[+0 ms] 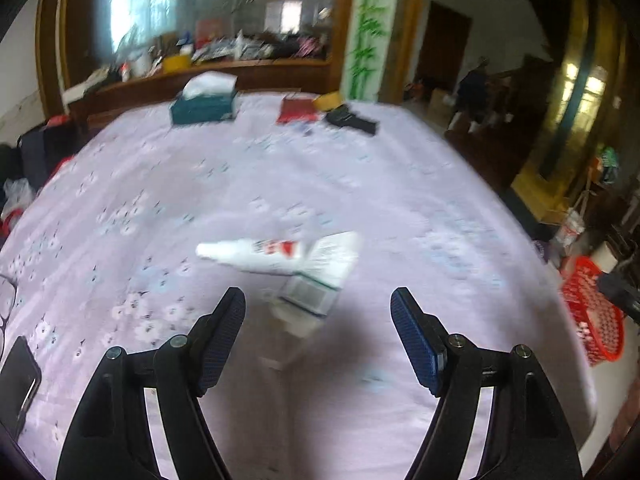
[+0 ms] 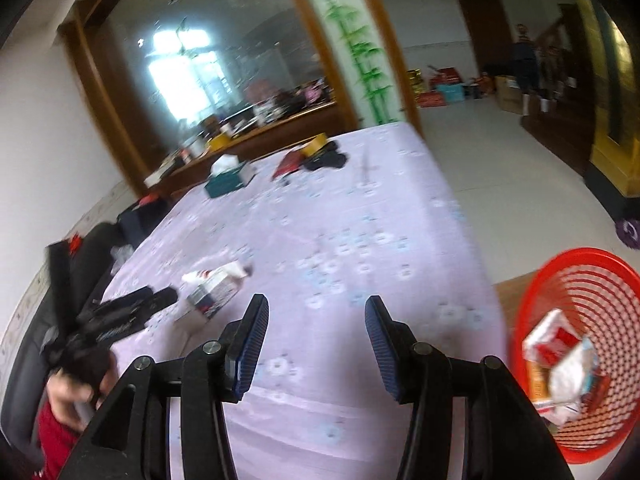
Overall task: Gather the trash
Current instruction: 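Grasp the white medicine box with the left tool while the right grasps the white dropper bottle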
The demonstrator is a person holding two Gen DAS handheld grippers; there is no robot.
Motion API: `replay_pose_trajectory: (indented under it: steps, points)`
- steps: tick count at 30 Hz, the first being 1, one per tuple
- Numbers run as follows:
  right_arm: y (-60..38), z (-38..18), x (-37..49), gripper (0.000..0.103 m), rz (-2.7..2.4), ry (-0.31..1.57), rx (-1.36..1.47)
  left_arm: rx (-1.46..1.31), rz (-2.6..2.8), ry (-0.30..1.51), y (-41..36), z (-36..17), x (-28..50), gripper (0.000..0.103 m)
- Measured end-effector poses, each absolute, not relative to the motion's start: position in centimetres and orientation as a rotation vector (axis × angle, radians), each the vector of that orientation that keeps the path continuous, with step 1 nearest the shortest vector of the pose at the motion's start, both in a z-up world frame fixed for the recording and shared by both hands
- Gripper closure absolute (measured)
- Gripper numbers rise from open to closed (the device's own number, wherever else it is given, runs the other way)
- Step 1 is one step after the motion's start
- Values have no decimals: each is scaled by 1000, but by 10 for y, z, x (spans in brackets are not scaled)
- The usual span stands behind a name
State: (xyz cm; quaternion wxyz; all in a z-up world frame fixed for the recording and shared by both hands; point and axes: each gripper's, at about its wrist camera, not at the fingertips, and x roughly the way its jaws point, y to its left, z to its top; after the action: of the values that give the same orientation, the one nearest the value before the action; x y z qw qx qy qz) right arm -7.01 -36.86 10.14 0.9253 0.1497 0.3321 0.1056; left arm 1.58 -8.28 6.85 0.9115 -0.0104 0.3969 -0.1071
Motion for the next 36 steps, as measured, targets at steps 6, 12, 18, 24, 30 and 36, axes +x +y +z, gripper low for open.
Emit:
replay_pose_trajectory:
  steps: [6, 12, 18, 24, 30, 36]
  points:
    - [-349, 95, -64, 49, 248, 707, 261, 19, -267, 897, -94, 41, 43, 30]
    - [-351, 90, -59, 49, 240, 728, 239, 66, -251, 944, -111, 20, 62, 58]
    - [-343, 92, -50, 48, 263, 734, 219, -12, -243, 941, -101, 17, 57, 66]
    - [-319, 102, -34, 49, 319, 735, 158, -109, -231, 846, -68, 35, 1, 68]
    - [-268, 99, 8, 49, 445, 784, 69, -163, -77, 734, -25, 39, -50, 68]
    - [-197, 67, 73, 49, 617, 912, 26, -235, 33, 702, 6, 39, -57, 68]
